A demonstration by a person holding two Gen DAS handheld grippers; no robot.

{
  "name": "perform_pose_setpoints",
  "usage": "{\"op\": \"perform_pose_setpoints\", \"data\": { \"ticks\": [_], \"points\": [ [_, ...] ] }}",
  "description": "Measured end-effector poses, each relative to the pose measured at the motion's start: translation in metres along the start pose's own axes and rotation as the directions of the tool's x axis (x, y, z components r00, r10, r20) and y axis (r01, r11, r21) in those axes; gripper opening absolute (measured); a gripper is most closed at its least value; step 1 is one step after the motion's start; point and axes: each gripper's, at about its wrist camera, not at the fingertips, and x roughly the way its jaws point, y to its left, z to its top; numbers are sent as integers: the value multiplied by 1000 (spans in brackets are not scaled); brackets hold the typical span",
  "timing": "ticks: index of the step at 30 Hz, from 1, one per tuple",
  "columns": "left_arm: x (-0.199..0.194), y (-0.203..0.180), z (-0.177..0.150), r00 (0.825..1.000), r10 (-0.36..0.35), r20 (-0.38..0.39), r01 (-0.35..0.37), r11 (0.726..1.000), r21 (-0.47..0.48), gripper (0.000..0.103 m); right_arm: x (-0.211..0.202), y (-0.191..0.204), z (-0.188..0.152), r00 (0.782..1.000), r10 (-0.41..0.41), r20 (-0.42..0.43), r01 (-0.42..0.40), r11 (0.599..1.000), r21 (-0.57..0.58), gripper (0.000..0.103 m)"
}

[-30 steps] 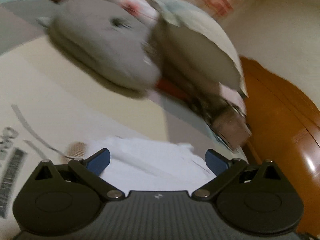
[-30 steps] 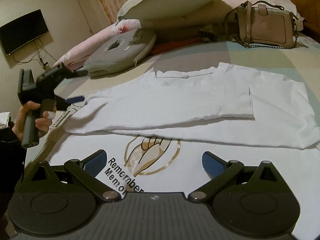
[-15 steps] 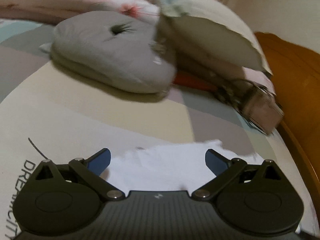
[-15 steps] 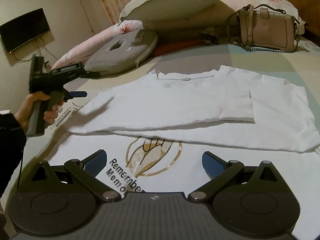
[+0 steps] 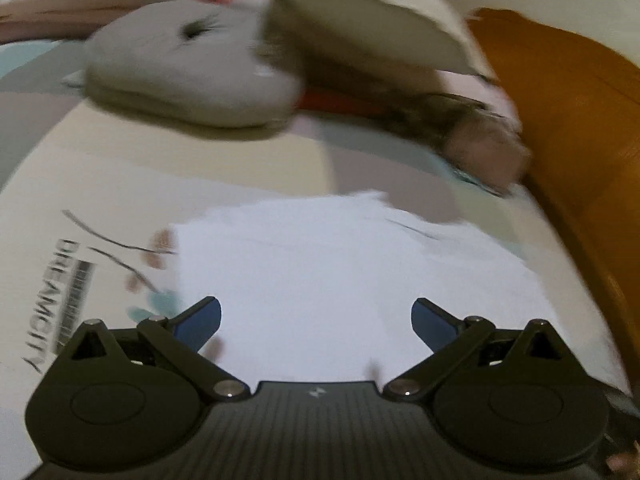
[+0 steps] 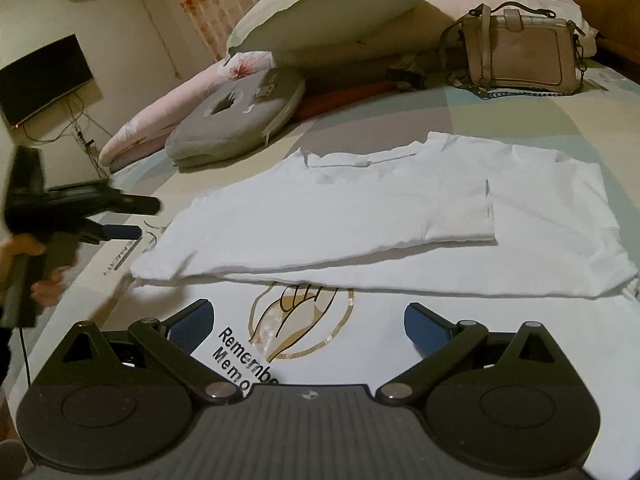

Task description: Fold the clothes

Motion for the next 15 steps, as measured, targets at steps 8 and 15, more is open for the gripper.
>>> {"op": "perform_pose_setpoints", "data": {
  "ticks": [8,15],
  "points": [
    [3,10,-19,965,257,-61,-258,966,-19,99,0,-1,-1,1000,-9,-2,9,1000,2,103],
    [-39,-5,-46,998,-55,19,55,998,-21,101,-3,-5,0,1000,3,8,-3,1000,28,103]
  ]
}}
